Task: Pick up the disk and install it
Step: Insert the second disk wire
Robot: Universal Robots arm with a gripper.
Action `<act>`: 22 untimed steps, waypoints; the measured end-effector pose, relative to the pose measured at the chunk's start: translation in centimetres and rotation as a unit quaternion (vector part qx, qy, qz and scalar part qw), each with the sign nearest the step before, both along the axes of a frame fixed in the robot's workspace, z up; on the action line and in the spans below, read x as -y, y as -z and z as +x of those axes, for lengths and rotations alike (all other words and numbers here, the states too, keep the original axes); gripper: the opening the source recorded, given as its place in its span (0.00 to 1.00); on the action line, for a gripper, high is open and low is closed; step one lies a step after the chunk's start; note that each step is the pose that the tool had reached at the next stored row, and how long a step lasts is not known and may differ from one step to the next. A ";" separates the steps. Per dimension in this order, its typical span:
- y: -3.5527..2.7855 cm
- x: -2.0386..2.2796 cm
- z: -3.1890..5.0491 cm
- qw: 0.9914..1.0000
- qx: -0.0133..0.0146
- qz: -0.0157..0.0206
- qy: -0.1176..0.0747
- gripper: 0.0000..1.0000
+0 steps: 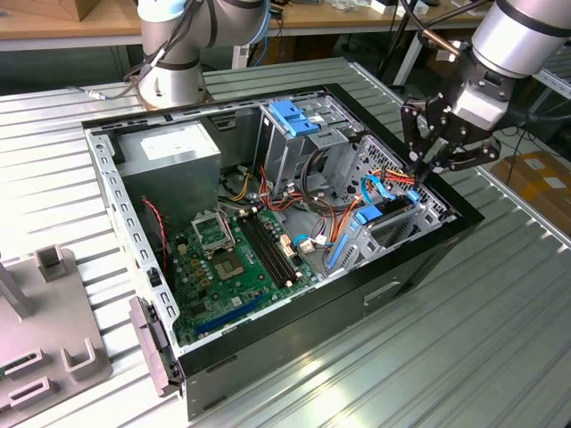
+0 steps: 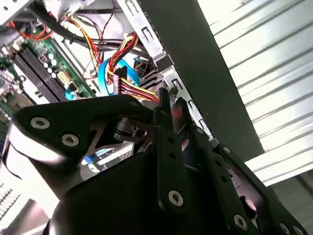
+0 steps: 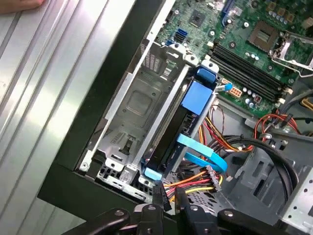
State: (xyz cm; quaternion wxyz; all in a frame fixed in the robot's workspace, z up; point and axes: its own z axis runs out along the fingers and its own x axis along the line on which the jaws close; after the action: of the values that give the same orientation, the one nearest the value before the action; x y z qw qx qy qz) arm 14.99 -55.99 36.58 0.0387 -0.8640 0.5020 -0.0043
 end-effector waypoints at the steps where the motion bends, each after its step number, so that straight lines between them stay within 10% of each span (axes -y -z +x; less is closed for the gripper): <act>1: 0.00 0.00 0.00 1.000 0.000 0.000 -0.014 0.24; 10: 0.01 0.00 0.00 0.999 0.000 -0.004 -0.045 0.24; 17: 0.22 0.62 -0.01 0.997 0.007 -0.005 -0.078 0.24; 19: 0.27 0.62 -0.01 0.996 0.012 0.007 -0.087 0.24; 22: 0.05 0.62 -0.01 0.996 0.013 0.014 -0.090 0.24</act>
State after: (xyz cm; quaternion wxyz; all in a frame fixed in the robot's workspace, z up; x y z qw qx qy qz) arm 14.98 -56.61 36.52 0.0574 -0.9048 0.4219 -0.0049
